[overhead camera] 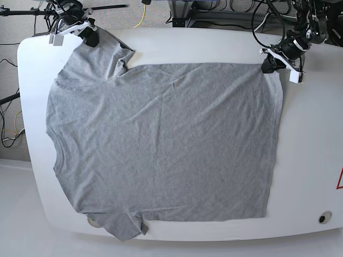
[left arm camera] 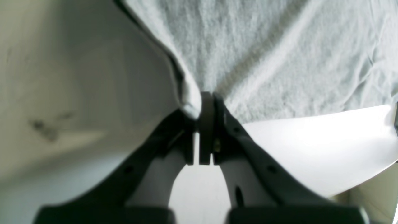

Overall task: Fold the T-shirt properly
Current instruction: 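Pull the gripped shoulder edge taut with both grippers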

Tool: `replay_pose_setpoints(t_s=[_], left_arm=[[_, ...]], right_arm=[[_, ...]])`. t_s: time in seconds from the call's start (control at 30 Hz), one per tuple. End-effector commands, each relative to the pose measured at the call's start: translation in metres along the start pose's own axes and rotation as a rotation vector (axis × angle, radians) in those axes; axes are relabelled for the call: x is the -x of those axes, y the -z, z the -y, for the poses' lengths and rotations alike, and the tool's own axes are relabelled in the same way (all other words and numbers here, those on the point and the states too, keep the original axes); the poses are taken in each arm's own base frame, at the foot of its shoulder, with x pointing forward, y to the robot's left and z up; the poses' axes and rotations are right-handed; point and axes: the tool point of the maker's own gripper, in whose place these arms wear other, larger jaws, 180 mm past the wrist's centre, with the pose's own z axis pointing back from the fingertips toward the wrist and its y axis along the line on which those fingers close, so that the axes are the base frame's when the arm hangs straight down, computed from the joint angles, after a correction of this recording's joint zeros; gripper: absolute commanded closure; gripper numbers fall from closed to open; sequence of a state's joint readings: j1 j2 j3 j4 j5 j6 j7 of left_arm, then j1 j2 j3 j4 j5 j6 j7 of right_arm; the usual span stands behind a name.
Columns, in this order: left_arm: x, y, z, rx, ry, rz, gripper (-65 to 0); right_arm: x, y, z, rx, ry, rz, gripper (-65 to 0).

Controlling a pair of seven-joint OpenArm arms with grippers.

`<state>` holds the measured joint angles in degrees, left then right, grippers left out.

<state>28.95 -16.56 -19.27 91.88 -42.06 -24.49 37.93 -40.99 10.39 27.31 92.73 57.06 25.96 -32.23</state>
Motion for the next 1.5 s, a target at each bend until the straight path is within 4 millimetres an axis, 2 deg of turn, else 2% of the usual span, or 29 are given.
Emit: replay_pose_setpoints(t_s=[0.0, 0.3, 0.57, 0.83, 0.9, 1.17, 1.23, 1.47], left_arm=[[0.007, -0.010, -0.005, -0.027, 0.024, -0.032, 0.0], [0.014, -0.029, -0.004, -0.037, 0.045, -0.031, 0.0], [0.019, -0.035, 0.000, -0.045, 0.067, -0.047, 0.0], [0.014, -0.037, 0.005, -0.045, 0.098, -0.038, 0.0], [0.006, -0.036, 0.008, -0.043, 0.115, -0.027, 0.0], [-0.014, -0.034, 0.013, -0.038, 0.140, 0.016, 0.0], [-0.026, -0.028, 0.009, -0.041, 0.138, 0.037, 0.0], [-0.044, -0.024, 0.012, -0.035, 0.150, 0.070, 0.0]], right_arm=[[0.002, -0.007, -0.001, 0.002, -0.014, -0.013, 0.0], [0.010, -0.017, -0.004, 0.008, -0.036, -0.039, 0.0], [0.015, -0.025, -0.009, 0.003, -0.051, -0.050, 0.0], [0.008, -0.027, -0.012, 0.000, -0.067, -0.032, 0.0], [-0.007, -0.026, -0.013, 0.004, -0.083, 0.008, 0.0], [-0.028, -0.026, -0.012, -0.001, -0.089, 0.068, 0.0], [-0.041, -0.022, -0.016, -0.019, -0.097, 0.095, 0.0], [-0.065, -0.018, -0.023, -0.056, -0.111, 0.140, 0.0]])
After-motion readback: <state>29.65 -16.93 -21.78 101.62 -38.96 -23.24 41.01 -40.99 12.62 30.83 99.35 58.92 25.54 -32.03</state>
